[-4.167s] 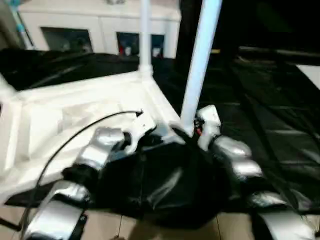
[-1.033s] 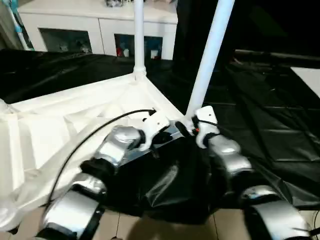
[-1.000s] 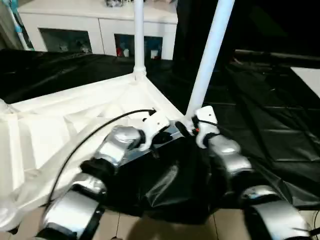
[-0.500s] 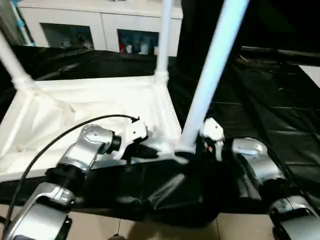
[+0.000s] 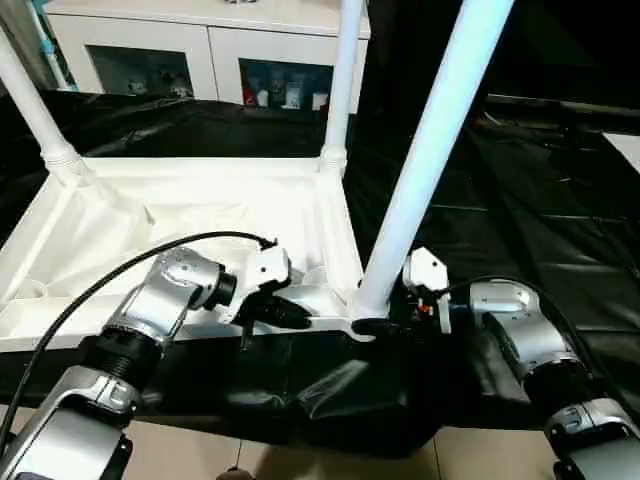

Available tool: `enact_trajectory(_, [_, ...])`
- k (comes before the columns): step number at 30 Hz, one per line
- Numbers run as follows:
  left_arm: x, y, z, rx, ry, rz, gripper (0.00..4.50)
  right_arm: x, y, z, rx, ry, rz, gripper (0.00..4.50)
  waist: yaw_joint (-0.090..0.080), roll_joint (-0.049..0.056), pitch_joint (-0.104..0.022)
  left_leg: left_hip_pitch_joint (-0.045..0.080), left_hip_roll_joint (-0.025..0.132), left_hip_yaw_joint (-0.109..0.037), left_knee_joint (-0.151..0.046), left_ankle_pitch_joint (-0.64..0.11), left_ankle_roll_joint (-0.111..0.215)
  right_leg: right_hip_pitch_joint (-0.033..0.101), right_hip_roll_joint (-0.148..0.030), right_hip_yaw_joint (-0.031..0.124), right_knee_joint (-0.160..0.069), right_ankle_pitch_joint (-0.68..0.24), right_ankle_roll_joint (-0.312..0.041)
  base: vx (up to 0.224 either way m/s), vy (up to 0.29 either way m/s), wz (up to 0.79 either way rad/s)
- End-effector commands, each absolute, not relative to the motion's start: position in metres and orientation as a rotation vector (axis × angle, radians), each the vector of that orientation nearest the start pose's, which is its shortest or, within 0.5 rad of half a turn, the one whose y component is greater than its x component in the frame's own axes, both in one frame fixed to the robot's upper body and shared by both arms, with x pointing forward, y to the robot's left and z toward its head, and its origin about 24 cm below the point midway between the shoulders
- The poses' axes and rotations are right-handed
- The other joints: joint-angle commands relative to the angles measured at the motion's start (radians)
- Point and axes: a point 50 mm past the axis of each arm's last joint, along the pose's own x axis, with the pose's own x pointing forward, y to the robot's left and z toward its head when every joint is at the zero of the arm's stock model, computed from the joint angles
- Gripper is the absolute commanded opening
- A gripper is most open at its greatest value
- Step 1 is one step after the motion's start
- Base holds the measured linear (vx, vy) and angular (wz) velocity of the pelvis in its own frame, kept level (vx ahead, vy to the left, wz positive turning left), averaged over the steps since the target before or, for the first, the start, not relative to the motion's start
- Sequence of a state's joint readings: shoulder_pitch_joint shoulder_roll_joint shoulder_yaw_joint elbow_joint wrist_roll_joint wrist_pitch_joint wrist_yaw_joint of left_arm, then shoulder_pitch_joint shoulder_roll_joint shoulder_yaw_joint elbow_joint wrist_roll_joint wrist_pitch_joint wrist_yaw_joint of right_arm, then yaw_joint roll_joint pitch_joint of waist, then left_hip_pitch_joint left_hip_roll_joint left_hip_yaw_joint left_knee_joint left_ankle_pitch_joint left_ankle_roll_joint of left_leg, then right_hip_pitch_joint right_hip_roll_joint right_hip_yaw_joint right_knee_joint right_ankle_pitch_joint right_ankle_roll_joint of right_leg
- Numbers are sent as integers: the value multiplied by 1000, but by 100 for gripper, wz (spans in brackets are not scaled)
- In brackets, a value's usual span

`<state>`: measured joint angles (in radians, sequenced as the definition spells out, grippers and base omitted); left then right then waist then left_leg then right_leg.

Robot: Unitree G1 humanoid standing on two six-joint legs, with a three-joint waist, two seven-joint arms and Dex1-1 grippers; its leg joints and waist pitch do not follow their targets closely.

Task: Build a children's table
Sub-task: Rotate leg to tighten

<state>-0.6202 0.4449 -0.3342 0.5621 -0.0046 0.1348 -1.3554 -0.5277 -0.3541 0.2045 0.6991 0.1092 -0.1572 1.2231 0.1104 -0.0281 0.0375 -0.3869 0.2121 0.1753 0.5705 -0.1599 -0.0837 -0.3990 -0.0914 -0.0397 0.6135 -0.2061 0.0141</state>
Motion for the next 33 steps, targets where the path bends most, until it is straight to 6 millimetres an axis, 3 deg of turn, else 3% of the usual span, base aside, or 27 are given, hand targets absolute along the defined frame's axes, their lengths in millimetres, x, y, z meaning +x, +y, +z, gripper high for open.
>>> enact_trajectory(1, [305, 143, 54, 449, 591, -1519, 0, 310, -152, 47, -276, 230, 1295, 304, 0, 3, -61, 22, 15, 10, -54, -159, 72, 49, -32, 21, -48, 62, -284, 0, 0, 0])
enact_trajectory(5, [305, 144, 54, 450, 592, -1515, 0, 310, -151, 47, -268, 233, 1296, 278, 1, 2, -62, 22, 14, 10, -52, -143, 76, 50, -32, 21, -45, 78, -286, 0, 0, 0])
enact_trajectory(12, [304, 144, 52, 450, 592, -1508, 0, 310, -150, 45, -257, 232, 1284, 274, 2, 2, -63, 21, 14, 10, -51, -140, 78, 51, -33, 21, -44, 68, -284, 0, 0, 0])
enact_trajectory(16, [307, 140, 51, 441, 551, -1472, 0, 315, -148, 44, -206, 196, 1188, 273, 0, 2, -61, 21, 14, 10, -52, -154, 71, 49, -34, 22, -46, 46, -281, 0, 0, 0])
enact_trajectory(19, [313, 133, 46, 432, 501, -1399, 0, 320, -143, 39, -96, 184, 1060, 273, -4, 3, -58, 23, 13, 8, -57, -199, 47, 46, -37, 24, -54, -25, -270, 0, 0, 0])
enact_trajectory(22, [323, 120, 32, 393, 517, -1226, 0, 324, -125, 23, 2, 202, 860, 273, -10, 6, -56, 28, 14, 6, -62, -245, 10, 41, -38, 27, -60, -92, -250, 0, 0, 0])
enact_trajectory(23, [323, 118, 31, 388, 511, -1214, 0, 325, -121, 22, 26, 201, 840, 272, -12, 6, -54, 27, 14, 3, -67, -275, -6, 41, -41, 27, -67, -153, -233, 0, 0, 0])
enact_trajectory(31, [341, 91, 26, 358, 479, -947, 0, 337, -95, 1, 66, 328, 421, 272, -28, 8, -48, 31, 10, -3, -75, -365, -46, 27, -40, 29, -86, -321, -171, 0, 0, 0])
enact_trajectory(33, [344, 80, 25, 357, 469, -888, 0, 341, -88, 2, 96, 338, 316, 272, -31, 1, -48, 30, 8, -3, -75, -368, -50, 24, -40, 30, -87, -333, -164, 0, 0, 0])
